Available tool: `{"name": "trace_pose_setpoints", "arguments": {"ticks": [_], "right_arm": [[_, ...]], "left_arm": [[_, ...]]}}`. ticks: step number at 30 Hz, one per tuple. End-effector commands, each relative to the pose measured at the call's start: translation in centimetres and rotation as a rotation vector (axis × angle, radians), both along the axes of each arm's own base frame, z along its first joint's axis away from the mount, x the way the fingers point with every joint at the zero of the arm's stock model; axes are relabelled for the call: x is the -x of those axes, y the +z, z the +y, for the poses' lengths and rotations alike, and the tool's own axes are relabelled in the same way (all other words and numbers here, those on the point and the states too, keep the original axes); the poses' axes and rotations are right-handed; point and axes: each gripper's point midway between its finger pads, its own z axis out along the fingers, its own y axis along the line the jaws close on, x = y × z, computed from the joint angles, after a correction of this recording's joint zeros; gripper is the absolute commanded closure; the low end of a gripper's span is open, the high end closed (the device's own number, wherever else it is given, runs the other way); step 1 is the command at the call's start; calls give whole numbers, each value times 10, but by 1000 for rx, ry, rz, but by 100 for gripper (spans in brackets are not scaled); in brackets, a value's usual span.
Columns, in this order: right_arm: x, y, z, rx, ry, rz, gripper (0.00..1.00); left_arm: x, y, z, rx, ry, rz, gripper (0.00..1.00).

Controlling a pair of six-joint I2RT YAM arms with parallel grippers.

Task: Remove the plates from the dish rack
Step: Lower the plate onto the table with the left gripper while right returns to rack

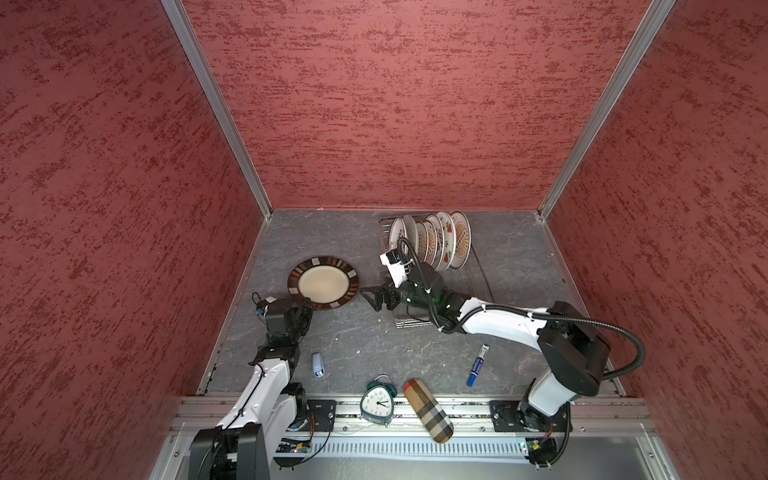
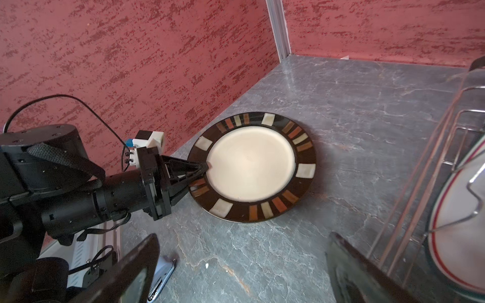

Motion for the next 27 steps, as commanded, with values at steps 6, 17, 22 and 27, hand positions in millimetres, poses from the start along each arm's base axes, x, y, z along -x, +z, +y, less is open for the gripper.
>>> {"name": "trace_pose_setpoints", "arguments": {"ticks": [6, 17, 22, 27], "right_arm": [[0, -20, 30, 79, 90, 17, 1], [0, -26, 37, 79, 117, 24, 1], [-1, -29, 41, 77, 124, 29, 1], [-4, -32, 44, 77, 120, 29, 1]], "left_arm": [[-36, 51, 22, -32, 86, -211, 100], [-49, 43, 41, -53, 176, -195, 100], [-53, 36, 46, -31, 223, -217, 100], [-64, 30, 51, -26, 247, -195, 99]]}}
